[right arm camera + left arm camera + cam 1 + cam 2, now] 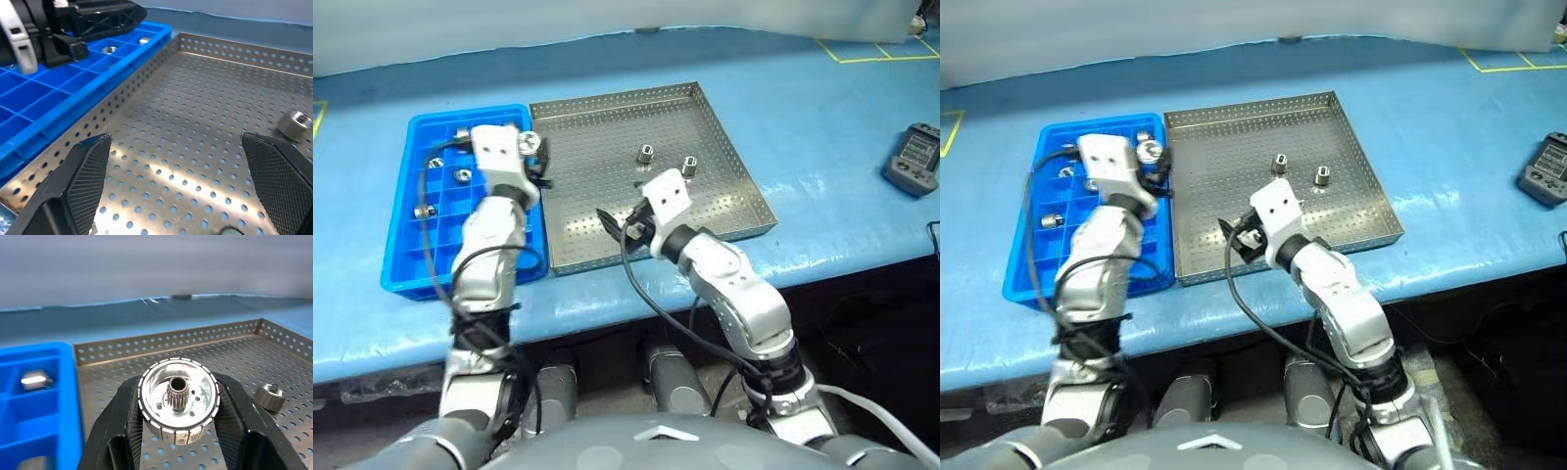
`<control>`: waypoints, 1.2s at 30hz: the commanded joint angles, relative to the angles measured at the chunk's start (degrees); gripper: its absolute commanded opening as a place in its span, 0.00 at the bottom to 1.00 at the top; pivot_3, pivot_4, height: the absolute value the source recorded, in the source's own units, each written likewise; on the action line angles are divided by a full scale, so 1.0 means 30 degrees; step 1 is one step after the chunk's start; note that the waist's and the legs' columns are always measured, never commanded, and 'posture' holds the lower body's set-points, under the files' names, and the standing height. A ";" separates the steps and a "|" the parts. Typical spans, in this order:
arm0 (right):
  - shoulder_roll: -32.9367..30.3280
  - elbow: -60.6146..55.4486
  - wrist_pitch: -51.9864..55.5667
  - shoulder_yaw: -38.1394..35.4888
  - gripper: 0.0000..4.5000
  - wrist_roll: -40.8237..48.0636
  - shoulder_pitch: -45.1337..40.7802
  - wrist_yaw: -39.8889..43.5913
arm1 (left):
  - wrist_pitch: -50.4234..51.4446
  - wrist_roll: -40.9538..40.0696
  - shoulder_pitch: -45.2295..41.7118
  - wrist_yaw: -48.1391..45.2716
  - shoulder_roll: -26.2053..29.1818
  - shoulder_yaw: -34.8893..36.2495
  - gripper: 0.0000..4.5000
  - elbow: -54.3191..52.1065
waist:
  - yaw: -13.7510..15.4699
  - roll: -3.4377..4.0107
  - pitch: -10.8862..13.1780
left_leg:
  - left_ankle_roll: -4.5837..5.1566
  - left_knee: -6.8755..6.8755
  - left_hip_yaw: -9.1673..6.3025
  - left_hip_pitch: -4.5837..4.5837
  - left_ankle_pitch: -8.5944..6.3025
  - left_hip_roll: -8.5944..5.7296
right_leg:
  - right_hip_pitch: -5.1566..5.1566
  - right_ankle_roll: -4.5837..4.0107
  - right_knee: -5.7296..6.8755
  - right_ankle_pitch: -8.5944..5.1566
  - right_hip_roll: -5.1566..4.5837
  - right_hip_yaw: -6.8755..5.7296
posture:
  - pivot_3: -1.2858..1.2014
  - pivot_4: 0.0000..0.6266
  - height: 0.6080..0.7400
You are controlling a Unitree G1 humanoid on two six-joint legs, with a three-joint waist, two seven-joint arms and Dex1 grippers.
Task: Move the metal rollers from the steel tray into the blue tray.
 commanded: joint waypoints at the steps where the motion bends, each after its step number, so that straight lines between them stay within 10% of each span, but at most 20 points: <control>1: 0.0366 0.0454 -0.0998 0.0665 1.00 0.0185 -0.1055 0.0824 | 0.0960 0.0433 0.0887 0.0616 0.0632 0.0696 0.38 -0.2999 | 0.0320 -0.0003 -0.0001 | -0.0001 0.0001 -0.0004 0.0000 0.0000 0.0000 | 0.0001 -0.0018 0.0005 -0.0010 0.0002 -0.0007 | 0.55 0.24 1.00; 32: 0.1813 0.2077 -0.2339 0.3360 1.00 0.0170 -0.1857 0.3159 | 0.3396 0.2068 0.9099 0.4799 -0.2807 0.3324 0.38 -0.8533 | 0.1857 -0.0027 -0.0012 | -0.0018 0.0005 -0.0026 -0.0009 0.0010 -0.0006 | 0.0010 -0.0143 -0.0019 -0.0083 -0.0022 -0.0058 | 0.59 0.24 1.00; 36: 0.1693 0.1729 -0.2102 0.3115 1.00 0.0109 -0.1545 0.2858 | 0.3269 0.2053 0.8760 0.4928 -0.3037 0.3382 0.68 -0.8013 | 0.1829 -0.0028 -0.0013 | -0.0019 0.0005 -0.0026 -0.0009 0.0010 -0.0006 | 0.0008 -0.0143 -0.0019 -0.0084 -0.0020 -0.0060 | 0.58 0.24 1.00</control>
